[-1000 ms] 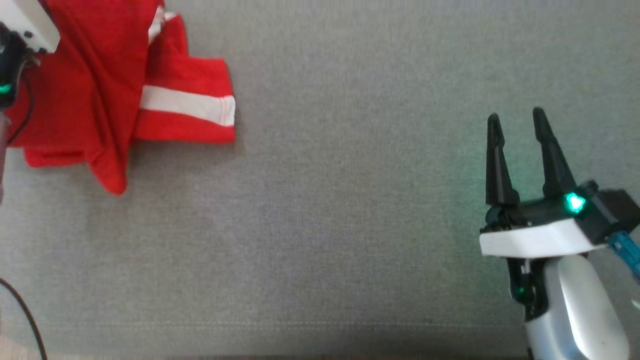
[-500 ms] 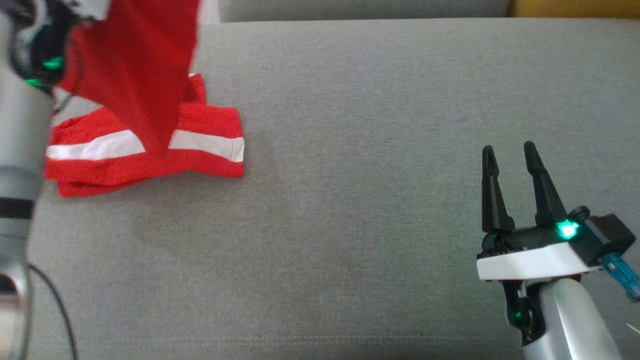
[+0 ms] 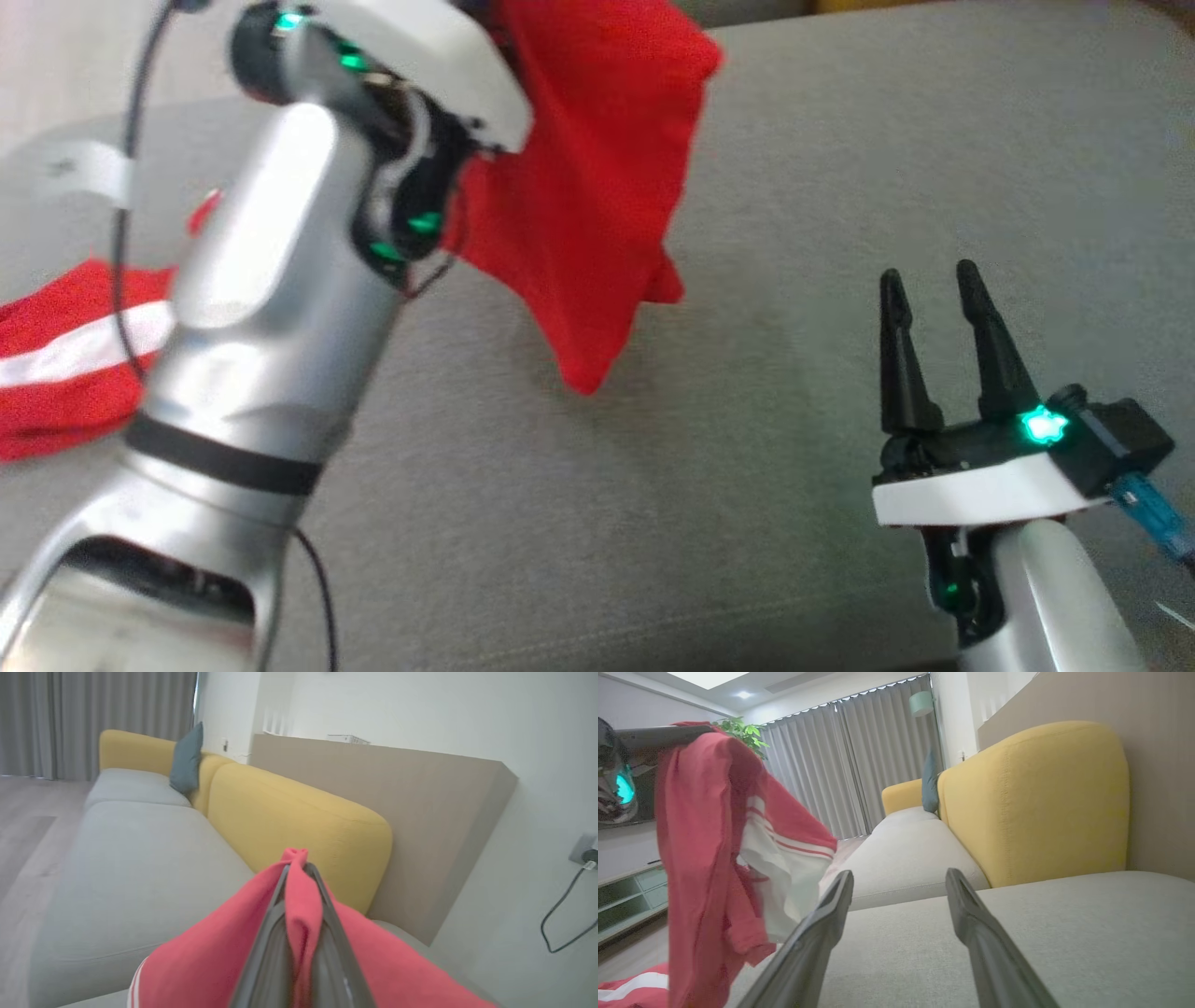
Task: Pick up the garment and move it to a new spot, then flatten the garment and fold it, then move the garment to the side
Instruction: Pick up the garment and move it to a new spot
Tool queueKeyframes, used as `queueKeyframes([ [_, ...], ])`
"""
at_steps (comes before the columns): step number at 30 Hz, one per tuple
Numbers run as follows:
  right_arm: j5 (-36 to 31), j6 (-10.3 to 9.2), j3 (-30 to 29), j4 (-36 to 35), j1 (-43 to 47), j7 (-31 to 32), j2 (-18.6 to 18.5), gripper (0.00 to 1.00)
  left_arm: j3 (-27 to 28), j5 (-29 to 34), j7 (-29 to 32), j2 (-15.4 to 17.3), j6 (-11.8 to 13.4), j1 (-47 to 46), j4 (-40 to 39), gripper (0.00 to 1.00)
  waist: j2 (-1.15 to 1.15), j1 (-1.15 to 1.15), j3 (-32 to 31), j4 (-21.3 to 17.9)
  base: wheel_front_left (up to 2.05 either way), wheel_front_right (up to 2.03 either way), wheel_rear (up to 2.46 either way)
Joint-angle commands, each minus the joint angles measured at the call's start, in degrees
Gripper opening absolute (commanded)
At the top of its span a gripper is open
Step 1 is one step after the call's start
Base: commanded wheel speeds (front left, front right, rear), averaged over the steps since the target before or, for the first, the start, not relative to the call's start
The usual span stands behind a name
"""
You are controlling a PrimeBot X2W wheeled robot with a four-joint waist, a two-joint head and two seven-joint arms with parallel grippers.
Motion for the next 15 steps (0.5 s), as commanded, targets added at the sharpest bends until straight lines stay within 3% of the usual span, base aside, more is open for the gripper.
queueKeyframes([
  [1,0.5,0.44,1.8,-2.1,-2.3,-0.4,-0.3,1.00,1.6,0.0,-1.0,0.5,0.6,-2.8,-1.6,0.00,0.00,0.01,0.8,-3.4,0.00,0.00,0.00],
  [7,1.7,0.44,3.6,-2.7,-3.1,-0.4,-0.3,1.00,0.3,-0.5,-3.7,-2.6,1.9,-3.0,2.3,0.00,0.00,0.01,2.5,-9.2,0.00,0.00,0.00],
  [8,1.8,0.44,3.8,-2.7,-3.1,-0.4,-0.3,1.00,-0.1,-0.3,-4.4,-2.8,1.9,-3.2,3.2,0.66,0.00,0.01,2.7,-9.8,0.00,0.00,0.00],
  [9,1.9,0.44,3.9,-2.7,-3.1,-0.4,-0.3,1.00,-0.5,-0.1,-5.0,-3.0,1.9,-3.4,4.3,1.00,0.00,0.01,2.8,-10.4,0.00,0.00,0.00],
  [15,2.2,0.44,3.5,-3.1,-2.9,-0.4,-0.3,1.00,-0.6,0.7,-8.5,-2.3,1.3,-4.8,10.0,1.00,0.00,0.01,3.4,-10.6,0.00,0.00,0.00],
])
